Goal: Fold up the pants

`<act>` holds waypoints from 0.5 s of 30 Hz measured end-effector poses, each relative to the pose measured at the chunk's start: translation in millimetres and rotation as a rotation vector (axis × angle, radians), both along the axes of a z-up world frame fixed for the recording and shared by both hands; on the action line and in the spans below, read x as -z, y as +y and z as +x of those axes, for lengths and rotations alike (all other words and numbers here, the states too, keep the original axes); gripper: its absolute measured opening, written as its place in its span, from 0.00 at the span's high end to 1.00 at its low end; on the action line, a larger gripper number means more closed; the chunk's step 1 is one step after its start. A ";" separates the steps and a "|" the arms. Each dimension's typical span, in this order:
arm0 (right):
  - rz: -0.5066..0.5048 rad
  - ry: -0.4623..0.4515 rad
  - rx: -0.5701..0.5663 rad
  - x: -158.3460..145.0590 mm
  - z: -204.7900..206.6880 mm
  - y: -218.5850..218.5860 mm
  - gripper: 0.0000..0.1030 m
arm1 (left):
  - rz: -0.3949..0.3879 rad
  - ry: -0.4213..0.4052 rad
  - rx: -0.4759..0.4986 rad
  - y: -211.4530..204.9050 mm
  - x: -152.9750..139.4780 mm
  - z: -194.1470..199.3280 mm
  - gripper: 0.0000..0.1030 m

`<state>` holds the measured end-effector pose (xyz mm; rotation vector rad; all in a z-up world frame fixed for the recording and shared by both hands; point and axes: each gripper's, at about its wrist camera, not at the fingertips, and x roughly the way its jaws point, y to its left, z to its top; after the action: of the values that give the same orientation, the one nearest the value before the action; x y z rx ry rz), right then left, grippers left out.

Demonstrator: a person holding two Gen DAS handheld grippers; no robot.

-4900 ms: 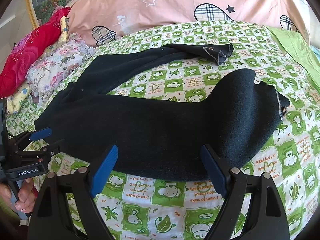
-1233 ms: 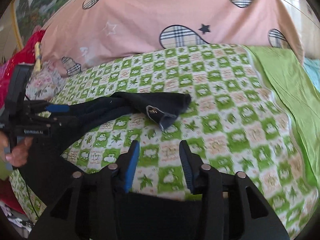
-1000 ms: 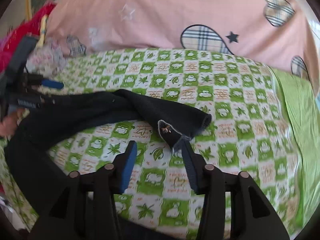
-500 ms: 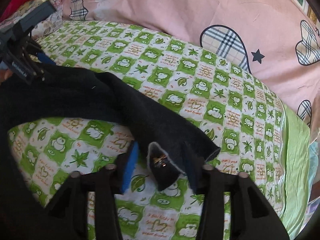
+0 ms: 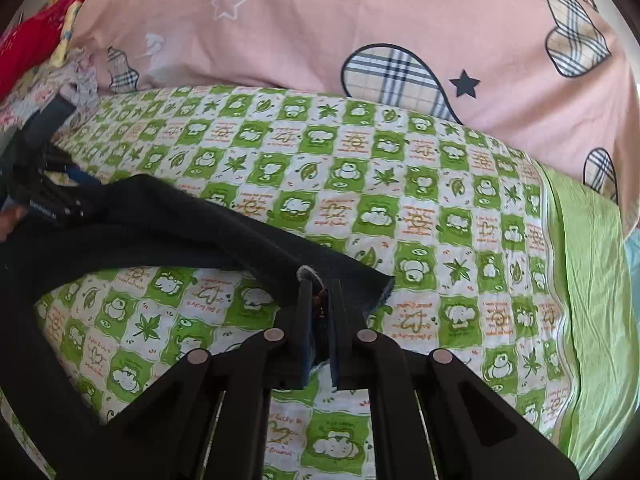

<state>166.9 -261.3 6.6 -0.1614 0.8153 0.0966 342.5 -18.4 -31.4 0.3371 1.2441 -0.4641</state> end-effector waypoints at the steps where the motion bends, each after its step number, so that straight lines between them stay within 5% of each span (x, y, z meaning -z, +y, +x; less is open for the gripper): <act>1: 0.012 -0.001 0.004 -1.3 -1.7 -3.1 0.93 | -0.008 -0.013 0.007 -2.8 -3.1 -4.7 0.91; 5: 0.028 -0.009 0.026 -7.8 -9.2 -15.7 0.93 | 0.008 -0.117 0.036 -17.3 -26.6 -34.2 0.95; 15: 0.074 -0.024 0.092 -28.0 -64.5 -64.9 0.94 | -0.135 -0.237 0.122 -36.4 -88.8 -164.7 0.96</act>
<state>102.4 -326.2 34.7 -0.0551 0.7924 0.0384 177.7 -54.8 57.4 0.3438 0.9600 -0.5921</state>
